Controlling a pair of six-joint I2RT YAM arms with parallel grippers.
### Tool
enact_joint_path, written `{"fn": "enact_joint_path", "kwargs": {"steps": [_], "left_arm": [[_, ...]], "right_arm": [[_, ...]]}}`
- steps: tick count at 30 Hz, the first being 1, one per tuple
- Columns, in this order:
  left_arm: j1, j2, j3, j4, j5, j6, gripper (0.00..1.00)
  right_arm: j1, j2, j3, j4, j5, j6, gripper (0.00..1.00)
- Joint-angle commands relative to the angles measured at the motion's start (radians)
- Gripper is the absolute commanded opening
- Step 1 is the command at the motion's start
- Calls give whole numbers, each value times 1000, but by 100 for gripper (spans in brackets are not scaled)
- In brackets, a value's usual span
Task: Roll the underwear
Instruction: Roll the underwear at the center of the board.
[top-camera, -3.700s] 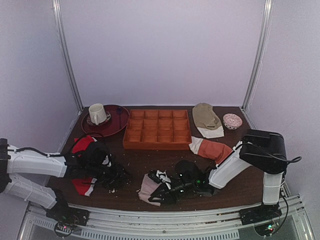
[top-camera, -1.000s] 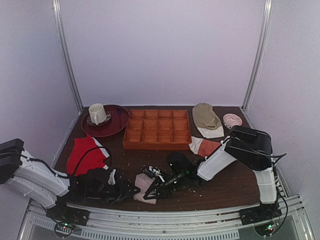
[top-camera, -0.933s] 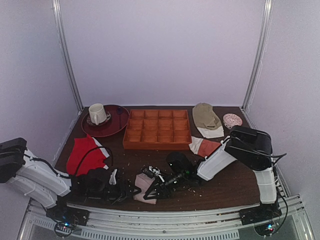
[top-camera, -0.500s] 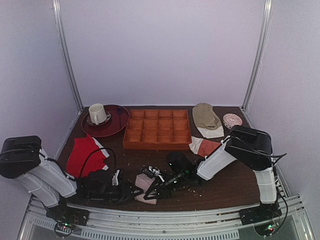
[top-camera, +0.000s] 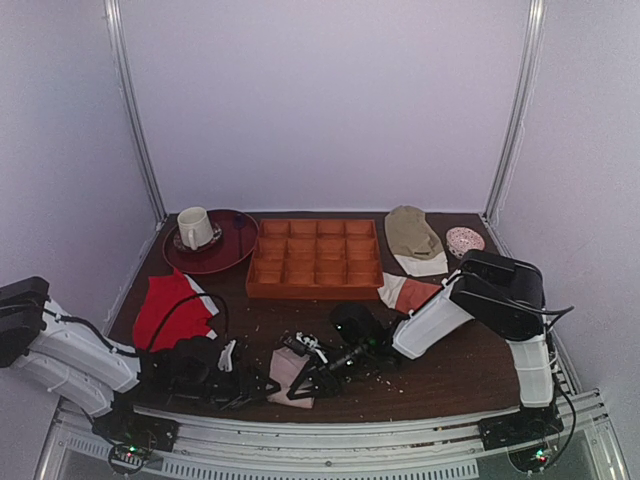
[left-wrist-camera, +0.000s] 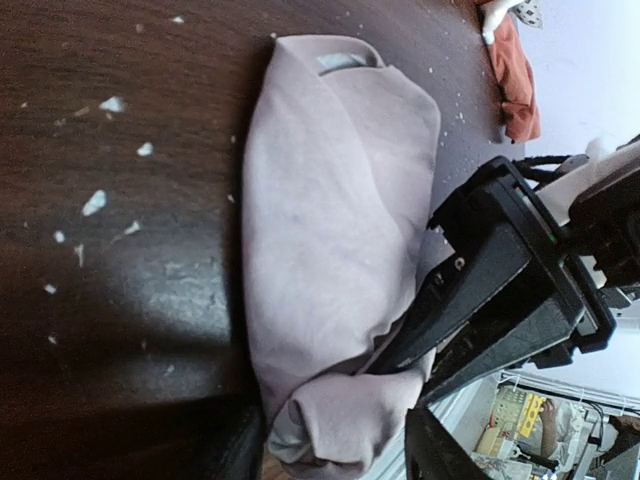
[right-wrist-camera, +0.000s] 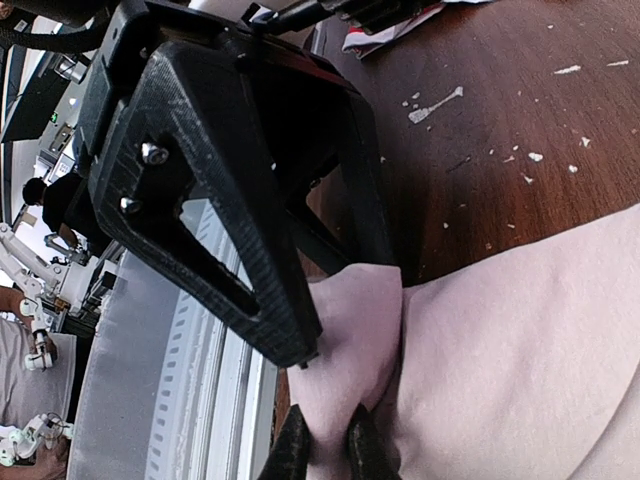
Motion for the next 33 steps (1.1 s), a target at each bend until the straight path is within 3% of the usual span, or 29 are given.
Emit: {"fn": "enact_joint_path", "kwargs": {"steps": [1, 7, 13, 17, 20, 23, 25, 30, 33], "left_arm": [[-4, 60, -11, 12, 8, 3, 53], [-4, 97, -1, 39, 24, 1, 53], [-4, 84, 11, -5, 29, 10, 19], [-3, 82, 22, -25, 28, 15, 12], [-4, 88, 35, -39, 28, 17, 0], [-4, 97, 41, -37, 31, 16, 0], [-4, 103, 44, -34, 33, 16, 0], [-4, 108, 48, -34, 36, 17, 0], [-4, 107, 48, -33, 36, 16, 0]], "right_arm": [[-7, 90, -50, -254, 54, 0, 0], [-7, 90, -52, -259, 54, -3, 0], [-7, 89, -54, -262, 58, -6, 0], [-6, 87, -53, -275, 68, -14, 0], [-6, 73, -53, -296, 85, -30, 0], [0, 37, -51, -344, 133, -68, 3], [7, 2, -48, -391, 182, -101, 12], [37, -102, -58, -440, 316, -157, 21], [50, -136, -43, -460, 353, -167, 23]]}}
